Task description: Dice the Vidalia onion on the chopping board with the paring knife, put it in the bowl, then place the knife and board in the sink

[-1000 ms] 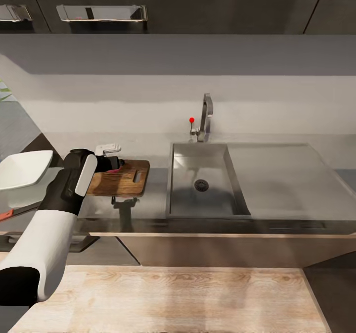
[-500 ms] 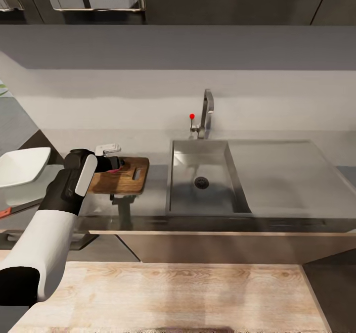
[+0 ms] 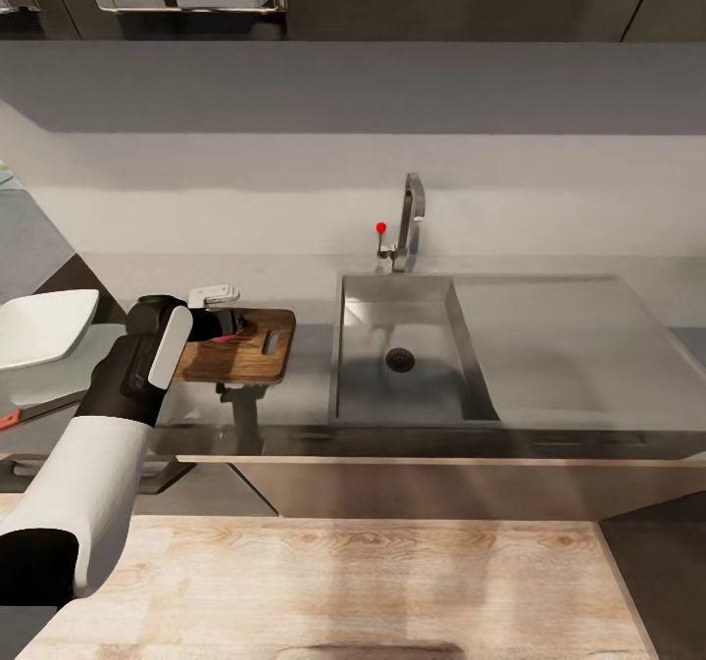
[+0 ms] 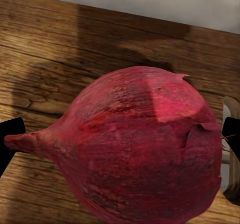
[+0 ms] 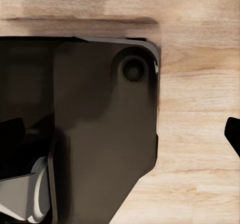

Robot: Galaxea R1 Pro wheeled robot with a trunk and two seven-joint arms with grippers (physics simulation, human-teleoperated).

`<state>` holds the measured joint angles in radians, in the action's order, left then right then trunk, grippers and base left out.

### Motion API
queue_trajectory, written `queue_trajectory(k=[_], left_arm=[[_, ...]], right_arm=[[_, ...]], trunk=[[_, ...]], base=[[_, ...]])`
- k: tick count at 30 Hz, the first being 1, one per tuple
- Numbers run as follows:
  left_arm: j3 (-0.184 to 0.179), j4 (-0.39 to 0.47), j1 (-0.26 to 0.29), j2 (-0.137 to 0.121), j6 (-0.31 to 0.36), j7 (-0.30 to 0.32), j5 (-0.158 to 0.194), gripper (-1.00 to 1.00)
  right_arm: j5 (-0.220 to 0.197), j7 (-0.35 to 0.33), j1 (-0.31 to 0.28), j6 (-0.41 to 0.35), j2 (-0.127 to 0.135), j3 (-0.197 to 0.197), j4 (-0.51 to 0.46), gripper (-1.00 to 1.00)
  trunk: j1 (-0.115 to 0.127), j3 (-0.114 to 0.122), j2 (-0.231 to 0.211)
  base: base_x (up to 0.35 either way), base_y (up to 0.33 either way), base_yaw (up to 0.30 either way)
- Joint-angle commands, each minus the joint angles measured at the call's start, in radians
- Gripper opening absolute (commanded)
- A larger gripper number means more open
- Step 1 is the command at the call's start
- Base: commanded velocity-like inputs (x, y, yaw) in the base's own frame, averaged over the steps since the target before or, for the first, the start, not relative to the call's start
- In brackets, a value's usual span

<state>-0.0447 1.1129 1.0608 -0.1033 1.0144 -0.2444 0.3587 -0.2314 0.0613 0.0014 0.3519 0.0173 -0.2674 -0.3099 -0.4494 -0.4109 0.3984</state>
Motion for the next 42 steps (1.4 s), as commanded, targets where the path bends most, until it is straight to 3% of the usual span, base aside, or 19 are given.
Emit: queue_trajectory(k=[1,34,35,42], left_arm=[[-0.003,0.001,0.001,-0.001,0.003,-0.010,0.011,-1.00],[-0.003,-0.002,0.001,-0.013,0.004,-0.010,0.010,-1.00],[-0.003,-0.002,0.001,-0.013,0.004,-0.010,0.010,1.00],[-0.003,-0.001,0.001,-0.013,0.003,-0.010,0.010,1.00]], right_arm=[[-0.006,0.006,0.000,0.001,0.001,-0.009,-0.002,1.00],[-0.006,0.006,0.000,0.001,0.001,-0.009,0.002,1.00],[-0.006,0.006,0.000,0.001,0.001,-0.009,0.002,1.00],[-0.006,0.006,0.000,0.001,0.001,-0.009,0.002,1.00]], trunk=[[-0.001,-0.001,0.002],[-0.001,-0.001,0.002],[-0.001,-0.001,0.002],[-0.001,-0.001,0.002]], base=[[0.000,0.000,0.000],[-0.003,0.000,0.000],[0.000,0.000,0.000],[0.000,0.000,0.000]])
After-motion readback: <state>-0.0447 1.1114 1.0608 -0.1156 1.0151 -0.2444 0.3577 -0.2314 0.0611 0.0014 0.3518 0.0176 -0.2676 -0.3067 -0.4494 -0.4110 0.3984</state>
